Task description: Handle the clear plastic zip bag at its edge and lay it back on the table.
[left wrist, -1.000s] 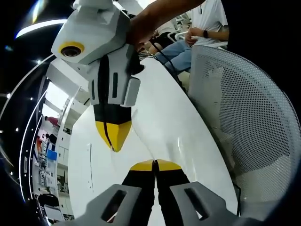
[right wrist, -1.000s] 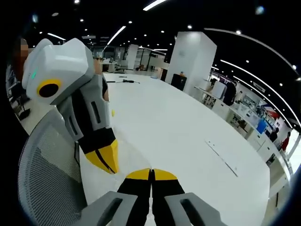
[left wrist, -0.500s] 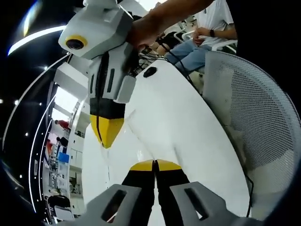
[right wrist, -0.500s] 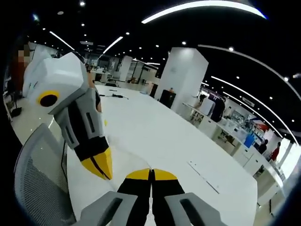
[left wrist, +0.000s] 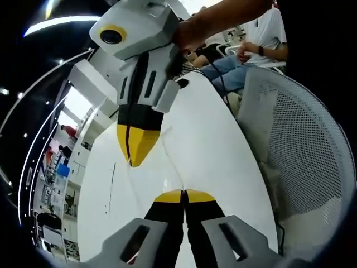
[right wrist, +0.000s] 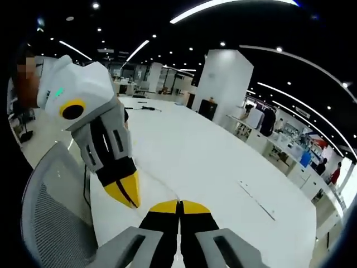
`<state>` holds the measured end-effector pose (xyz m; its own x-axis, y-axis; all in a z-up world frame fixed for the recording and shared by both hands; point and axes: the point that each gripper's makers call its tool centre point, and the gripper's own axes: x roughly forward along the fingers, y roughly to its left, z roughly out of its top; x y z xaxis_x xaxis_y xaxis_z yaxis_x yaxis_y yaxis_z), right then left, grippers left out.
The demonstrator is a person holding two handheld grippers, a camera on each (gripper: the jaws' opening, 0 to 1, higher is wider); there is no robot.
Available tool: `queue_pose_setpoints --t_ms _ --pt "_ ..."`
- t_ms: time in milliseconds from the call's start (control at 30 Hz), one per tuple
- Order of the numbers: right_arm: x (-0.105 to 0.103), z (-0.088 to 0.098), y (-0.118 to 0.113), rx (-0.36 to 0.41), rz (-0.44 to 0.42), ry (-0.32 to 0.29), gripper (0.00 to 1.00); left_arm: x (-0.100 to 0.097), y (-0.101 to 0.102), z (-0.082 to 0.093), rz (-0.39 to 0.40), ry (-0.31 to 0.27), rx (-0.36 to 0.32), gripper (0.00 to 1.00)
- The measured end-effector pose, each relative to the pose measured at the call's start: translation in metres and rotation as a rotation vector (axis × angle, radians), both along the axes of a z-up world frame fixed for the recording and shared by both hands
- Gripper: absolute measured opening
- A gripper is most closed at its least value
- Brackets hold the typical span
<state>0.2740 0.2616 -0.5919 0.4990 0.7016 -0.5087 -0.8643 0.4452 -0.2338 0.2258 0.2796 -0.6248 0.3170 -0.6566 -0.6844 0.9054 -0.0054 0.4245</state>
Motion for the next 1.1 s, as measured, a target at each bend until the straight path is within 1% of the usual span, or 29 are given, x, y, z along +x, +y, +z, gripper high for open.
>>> queue_pose_setpoints --t_ms 33,133,167,200,300,400,533,567,600,700,867,900,967,1067,1100 --pt "-0.001 -0.002 0.0 -0.003 0.0 0.004 0.0 -0.001 0.0 -0.002 -0.005 0.002 -0.001 0.0" --pt "0.0 -0.005 -0.002 -0.015 -0.007 0.01 0.0 -0.006 0.001 -0.007 -0.003 0.042 0.008 0.0" --pt "0.001 -0.006 -0.003 -0.019 -0.014 0.006 0.0 -0.008 0.001 -0.009 -0.004 0.059 0.009 0.0" --pt "0.005 -0.005 -0.005 -0.027 -0.024 -0.012 0.0 -0.01 0.002 -0.012 -0.005 0.08 0.017 0.0" --pt "0.007 0.0 -0.008 -0.019 -0.038 -0.021 0.0 -0.014 0.003 -0.018 -0.009 0.11 0.032 0.0" --pt "0.01 0.0 -0.01 -0.024 -0.046 -0.031 0.0 -0.017 0.002 -0.019 -0.002 0.146 0.019 0.0" --pt "0.011 -0.001 -0.014 -0.036 -0.057 -0.044 0.0 -0.018 0.002 -0.018 0.003 0.156 0.017 0.0" --pt "0.012 0.001 -0.014 -0.032 -0.06 -0.057 0.0 -0.02 0.002 -0.018 0.003 0.17 0.016 0.0" --pt "0.012 0.0 -0.013 -0.031 -0.061 -0.054 0.0 -0.022 0.002 -0.018 0.006 0.18 0.013 0.0" --pt "0.011 0.0 -0.012 -0.029 -0.064 -0.069 0.0 -0.022 0.004 -0.019 0.012 0.178 0.018 0.0" --pt "0.009 -0.001 -0.007 -0.023 -0.056 -0.072 0.0 -0.02 0.012 -0.021 0.035 0.167 0.017 0.0" --pt "0.009 -0.002 -0.006 -0.021 -0.053 -0.069 0.0 -0.019 0.014 -0.021 0.042 0.161 0.013 0.0" --pt "0.008 -0.003 -0.003 -0.021 -0.033 -0.069 0.0 -0.018 0.015 -0.021 0.052 0.168 0.003 0.0" --pt "0.003 -0.007 0.0 -0.029 -0.008 -0.059 0.0 -0.014 0.018 -0.021 0.072 0.152 -0.011 0.0" --pt "0.002 -0.008 0.001 -0.032 -0.004 -0.059 0.0 -0.014 0.017 -0.019 0.08 0.157 -0.032 0.0"
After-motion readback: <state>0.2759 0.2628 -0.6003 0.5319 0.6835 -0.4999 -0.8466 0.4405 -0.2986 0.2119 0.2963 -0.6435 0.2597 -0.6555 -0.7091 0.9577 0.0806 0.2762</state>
